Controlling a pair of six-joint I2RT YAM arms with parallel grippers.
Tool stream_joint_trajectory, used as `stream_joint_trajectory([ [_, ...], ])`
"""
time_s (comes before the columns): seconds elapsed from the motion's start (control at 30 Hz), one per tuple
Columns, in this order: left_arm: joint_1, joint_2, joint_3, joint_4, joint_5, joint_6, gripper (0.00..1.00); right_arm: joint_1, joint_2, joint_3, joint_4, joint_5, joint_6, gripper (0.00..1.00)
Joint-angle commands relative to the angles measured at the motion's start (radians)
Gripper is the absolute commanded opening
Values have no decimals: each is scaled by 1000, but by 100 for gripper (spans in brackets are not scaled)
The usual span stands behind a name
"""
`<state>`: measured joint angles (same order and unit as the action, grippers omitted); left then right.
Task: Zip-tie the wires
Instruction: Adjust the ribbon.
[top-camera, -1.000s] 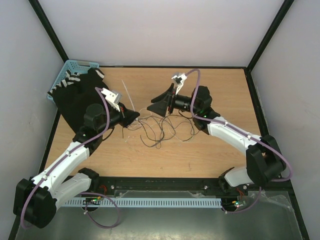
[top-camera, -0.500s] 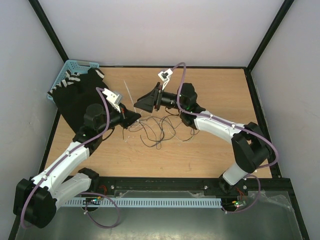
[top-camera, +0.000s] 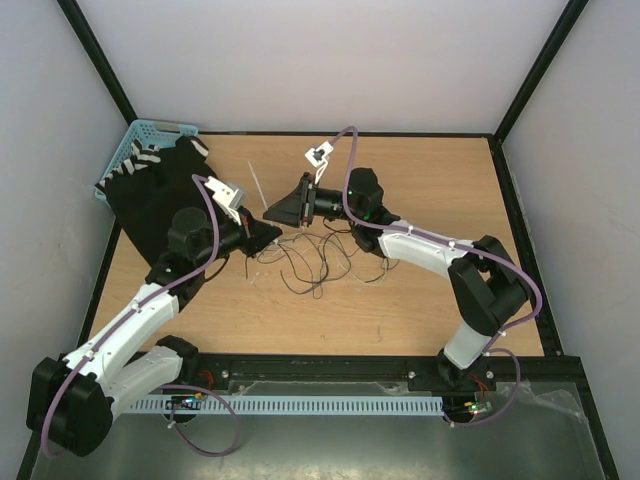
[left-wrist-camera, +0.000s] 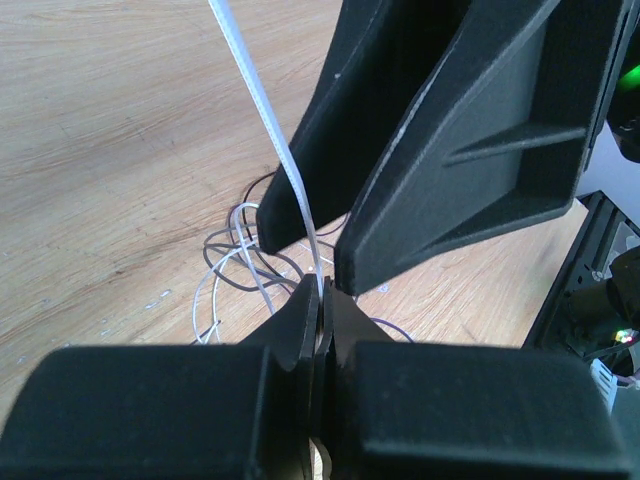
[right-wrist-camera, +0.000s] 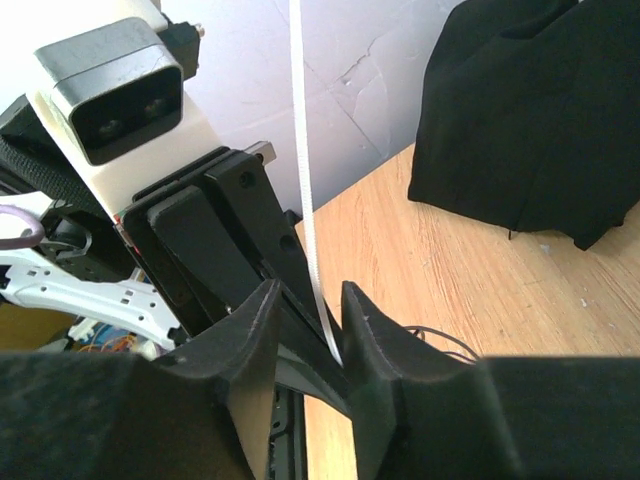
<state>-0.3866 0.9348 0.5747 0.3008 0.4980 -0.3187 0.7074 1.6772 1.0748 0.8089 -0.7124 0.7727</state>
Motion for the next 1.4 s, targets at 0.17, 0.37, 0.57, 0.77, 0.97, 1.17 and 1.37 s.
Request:
stream_joint_trajectory([
  [0.17,5,-1,24,23,16,-8,0,11,9,40,81,-55,31,8],
  [0.37,5,7,22,24,19,-3,0,1,-1,114,36,-15,5,0],
  [0.57,5,22,22,27,22,2,0,-11,-2,209,-74,12,-44,0],
  [0.77,5,33,22,29,26,3,0,-17,-7,215,-84,23,-41,0],
  [0.97,5,48,22,31,28,4,0,-40,-16,255,-109,45,-44,0],
  [1.17,5,82,25,41,32,3,0,-65,-19,312,-130,51,-50,0],
  [1.37,3,114,27,56,36,-5,0,-75,-26,338,-138,50,-54,0],
])
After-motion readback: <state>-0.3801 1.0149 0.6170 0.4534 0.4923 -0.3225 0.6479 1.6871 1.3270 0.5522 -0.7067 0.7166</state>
